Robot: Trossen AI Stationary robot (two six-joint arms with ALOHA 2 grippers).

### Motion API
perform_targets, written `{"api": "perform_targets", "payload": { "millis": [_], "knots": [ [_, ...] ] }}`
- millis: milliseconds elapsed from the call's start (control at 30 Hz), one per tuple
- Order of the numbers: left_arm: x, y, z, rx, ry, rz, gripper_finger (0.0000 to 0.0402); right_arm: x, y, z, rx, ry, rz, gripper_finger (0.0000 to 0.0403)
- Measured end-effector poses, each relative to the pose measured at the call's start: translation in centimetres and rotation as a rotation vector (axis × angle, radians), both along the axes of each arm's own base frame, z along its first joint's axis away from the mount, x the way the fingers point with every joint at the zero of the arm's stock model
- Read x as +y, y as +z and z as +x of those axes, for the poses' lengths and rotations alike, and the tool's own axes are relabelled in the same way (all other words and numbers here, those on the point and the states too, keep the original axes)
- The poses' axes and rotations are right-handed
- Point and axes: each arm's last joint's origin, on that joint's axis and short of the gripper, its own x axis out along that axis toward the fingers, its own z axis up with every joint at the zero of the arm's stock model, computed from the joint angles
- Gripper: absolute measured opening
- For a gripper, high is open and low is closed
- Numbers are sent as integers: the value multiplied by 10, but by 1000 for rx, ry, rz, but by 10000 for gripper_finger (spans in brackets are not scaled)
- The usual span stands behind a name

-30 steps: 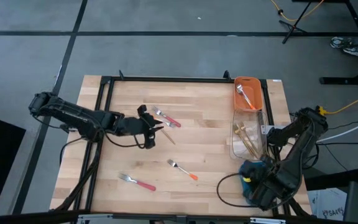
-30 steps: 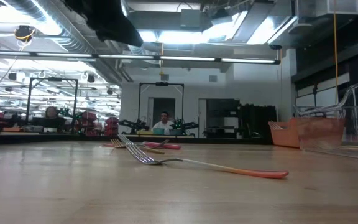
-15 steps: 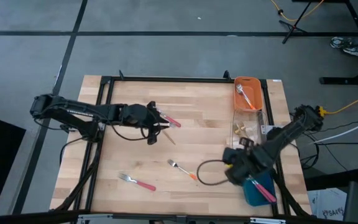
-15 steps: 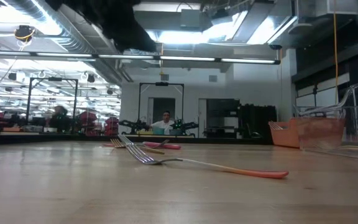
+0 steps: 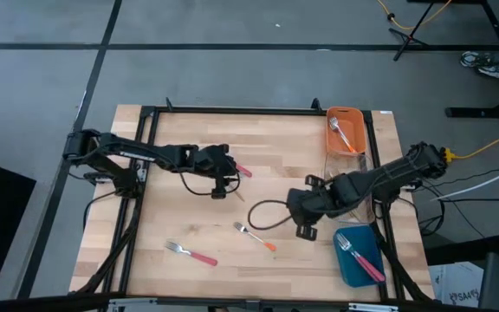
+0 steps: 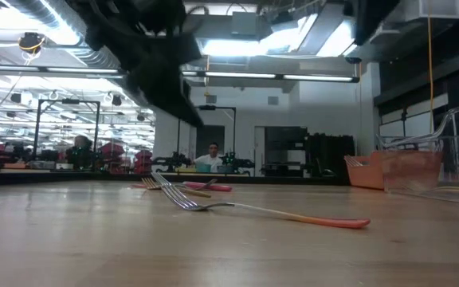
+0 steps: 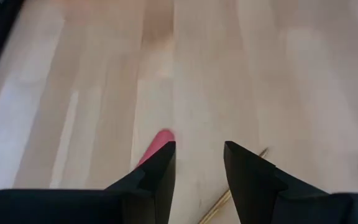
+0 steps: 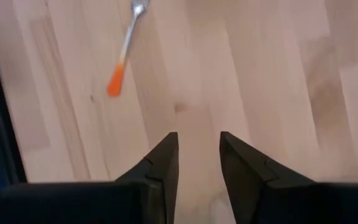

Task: Sort silverware by color (type)
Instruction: Put the gold fork into the transparent bin

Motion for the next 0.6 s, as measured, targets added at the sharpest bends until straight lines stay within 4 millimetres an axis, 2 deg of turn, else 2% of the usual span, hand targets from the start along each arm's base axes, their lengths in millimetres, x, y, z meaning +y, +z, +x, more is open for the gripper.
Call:
{"api": "perform_targets", "payload": {
  "millis": [300, 600],
  "knots": [
    [13, -32, -1, 195, -59, 15, 131, -9, 2, 10, -59, 44, -9, 105],
    [23, -47, -3, 286, -108, 26, 130, -9, 2, 10, -61, 67, -16, 105]
  ]
}}
